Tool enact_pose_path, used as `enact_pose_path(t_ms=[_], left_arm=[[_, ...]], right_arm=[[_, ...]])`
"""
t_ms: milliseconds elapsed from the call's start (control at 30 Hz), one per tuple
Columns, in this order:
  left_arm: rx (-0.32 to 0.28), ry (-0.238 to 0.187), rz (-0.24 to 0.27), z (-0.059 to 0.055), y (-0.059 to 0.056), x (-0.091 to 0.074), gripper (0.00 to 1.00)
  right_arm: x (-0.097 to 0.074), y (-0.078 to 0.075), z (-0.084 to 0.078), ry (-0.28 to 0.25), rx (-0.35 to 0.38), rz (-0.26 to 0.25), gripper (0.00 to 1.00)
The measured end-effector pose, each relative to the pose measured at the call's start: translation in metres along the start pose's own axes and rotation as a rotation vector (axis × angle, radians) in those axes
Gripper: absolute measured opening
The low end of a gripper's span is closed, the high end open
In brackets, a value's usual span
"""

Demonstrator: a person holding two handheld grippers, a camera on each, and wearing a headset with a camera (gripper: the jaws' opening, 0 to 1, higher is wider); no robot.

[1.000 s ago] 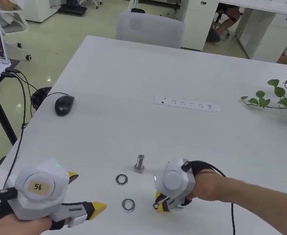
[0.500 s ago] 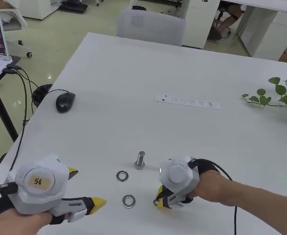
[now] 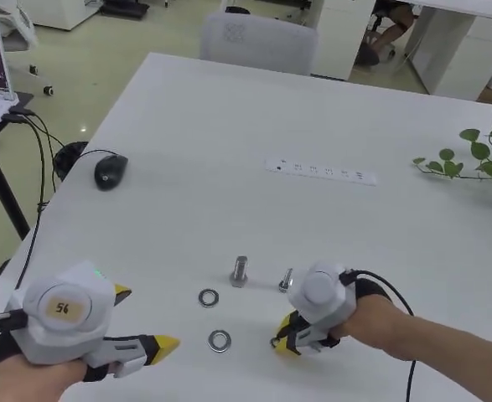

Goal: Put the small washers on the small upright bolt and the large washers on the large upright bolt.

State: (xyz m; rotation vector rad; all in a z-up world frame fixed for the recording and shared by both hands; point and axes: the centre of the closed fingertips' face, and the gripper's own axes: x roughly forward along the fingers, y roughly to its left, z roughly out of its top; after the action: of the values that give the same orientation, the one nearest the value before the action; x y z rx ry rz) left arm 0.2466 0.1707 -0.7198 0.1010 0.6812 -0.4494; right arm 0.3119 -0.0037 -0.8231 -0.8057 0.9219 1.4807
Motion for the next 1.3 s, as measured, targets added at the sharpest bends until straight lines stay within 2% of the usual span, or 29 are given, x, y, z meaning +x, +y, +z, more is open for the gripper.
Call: enact_pose_path(t_ms=[333, 467, 600, 1000, 1067, 1300], left_arm=[[-0.004, -0.001, 0.001, 0.001, 0.002, 0.001, 0.63], [-0.009, -0.003, 0.004, 0.000, 0.003, 0.000, 0.63], [-0.009, 0.001, 0.002, -0.002, 0.002, 0.001, 0.63], [-0.011, 0.001, -0.002, -0.003, 0.001, 0.001, 0.63], [-0.011, 0.001, -0.001, -0.003, 0.002, 0.001, 0.63], [-0.010, -0.001, 0.002, -0.001, 0.004, -0.001, 0.63]], right_arm=[[-0.017, -0.017, -0.014, -0.016, 0.088, -0.048, 0.13], [-0.030, -0.029, -0.014, -0.032, 0.098, -0.081, 0.13], [-0.040, -0.041, -0.014, -0.025, 0.084, -0.108, 0.13], [-0.074, -0.081, 0.012, -0.069, 0.063, -0.193, 0.13], [-0.077, -0.087, 0.016, -0.081, 0.071, -0.201, 0.13], [-0.076, -0.093, 0.029, -0.077, 0.036, -0.201, 0.13]])
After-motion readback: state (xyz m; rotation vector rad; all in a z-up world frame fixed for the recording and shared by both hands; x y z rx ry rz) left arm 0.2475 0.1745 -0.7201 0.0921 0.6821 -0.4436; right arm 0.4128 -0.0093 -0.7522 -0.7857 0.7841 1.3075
